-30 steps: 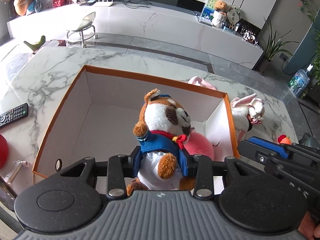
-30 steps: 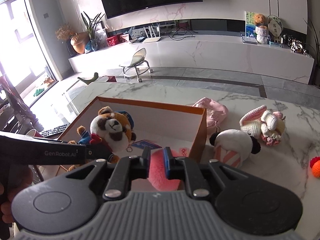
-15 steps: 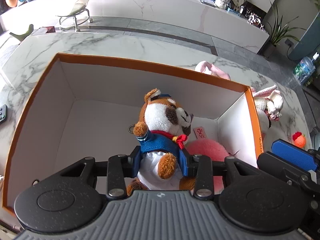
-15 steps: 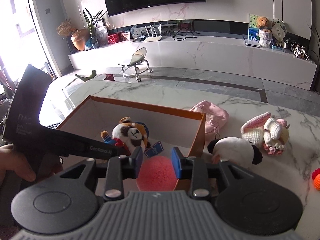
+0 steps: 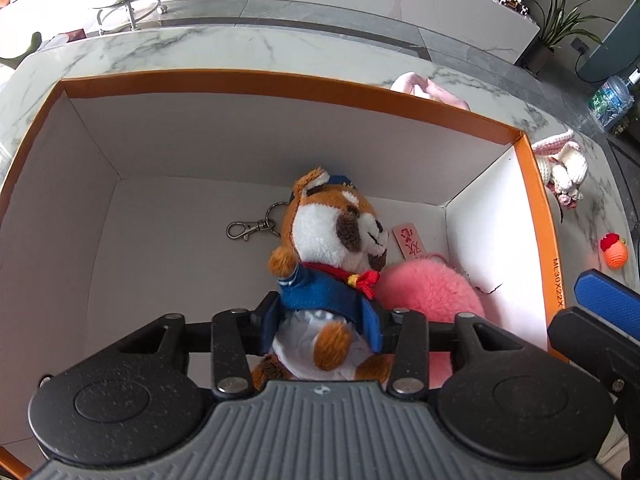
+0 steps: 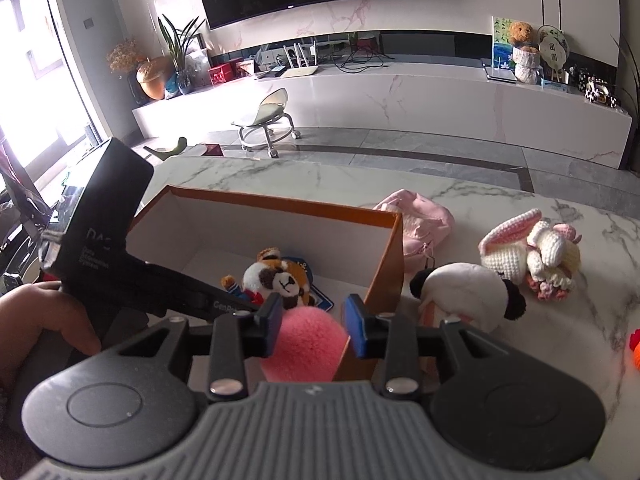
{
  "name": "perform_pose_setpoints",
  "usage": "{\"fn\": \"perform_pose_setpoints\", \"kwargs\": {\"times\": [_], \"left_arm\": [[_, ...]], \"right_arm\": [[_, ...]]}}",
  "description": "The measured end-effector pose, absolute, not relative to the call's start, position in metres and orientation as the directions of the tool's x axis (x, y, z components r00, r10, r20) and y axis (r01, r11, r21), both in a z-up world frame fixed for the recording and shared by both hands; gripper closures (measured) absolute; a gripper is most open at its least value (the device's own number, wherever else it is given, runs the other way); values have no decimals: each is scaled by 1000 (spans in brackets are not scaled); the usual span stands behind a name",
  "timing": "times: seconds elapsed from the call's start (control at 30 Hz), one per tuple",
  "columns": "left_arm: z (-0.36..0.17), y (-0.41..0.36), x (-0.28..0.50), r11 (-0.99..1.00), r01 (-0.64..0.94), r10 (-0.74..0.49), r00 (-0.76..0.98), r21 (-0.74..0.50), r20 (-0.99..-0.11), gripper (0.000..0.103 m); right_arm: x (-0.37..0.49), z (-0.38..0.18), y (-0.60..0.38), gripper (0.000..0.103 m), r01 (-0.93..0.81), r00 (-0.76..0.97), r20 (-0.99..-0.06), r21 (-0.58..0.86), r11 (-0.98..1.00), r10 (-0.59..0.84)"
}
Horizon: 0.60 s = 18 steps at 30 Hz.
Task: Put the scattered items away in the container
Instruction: 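Lower both toys into the box and open both tools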
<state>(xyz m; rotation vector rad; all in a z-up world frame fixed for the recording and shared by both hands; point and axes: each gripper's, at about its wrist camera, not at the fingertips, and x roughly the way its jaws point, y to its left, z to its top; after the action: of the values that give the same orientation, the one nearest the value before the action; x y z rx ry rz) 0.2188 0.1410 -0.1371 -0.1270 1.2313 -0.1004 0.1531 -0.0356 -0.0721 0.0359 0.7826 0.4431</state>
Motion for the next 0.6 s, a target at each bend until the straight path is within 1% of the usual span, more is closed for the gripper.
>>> {"fn": "perform_pose_setpoints", "kwargs": {"times": [0.13, 0.17, 0.2, 0.43, 0.6], "left_arm": [[-133, 144, 218, 987, -15, -146, 339, -160, -929, 28], [-131, 145, 217, 986, -22, -150, 344, -167, -927, 23], [-129, 147, 217, 984, -28, -156, 348, -176, -924, 20], [-109, 155, 206, 980, -52, -158, 386, -192, -909, 20], [-81, 156, 187, 976, -54, -162, 459, -209, -874, 20]], "right_arm": [[150, -72, -37, 64, -366, 624, -675, 193, 910, 394], [150, -71, -38, 64, -366, 625, -674, 191, 911, 392], [149, -71, -38, 64, -364, 627, -674, 189, 912, 390], [143, -66, -37, 63, -372, 628, -674, 181, 910, 390], [135, -60, -39, 63, -364, 637, -668, 179, 914, 384]]}}
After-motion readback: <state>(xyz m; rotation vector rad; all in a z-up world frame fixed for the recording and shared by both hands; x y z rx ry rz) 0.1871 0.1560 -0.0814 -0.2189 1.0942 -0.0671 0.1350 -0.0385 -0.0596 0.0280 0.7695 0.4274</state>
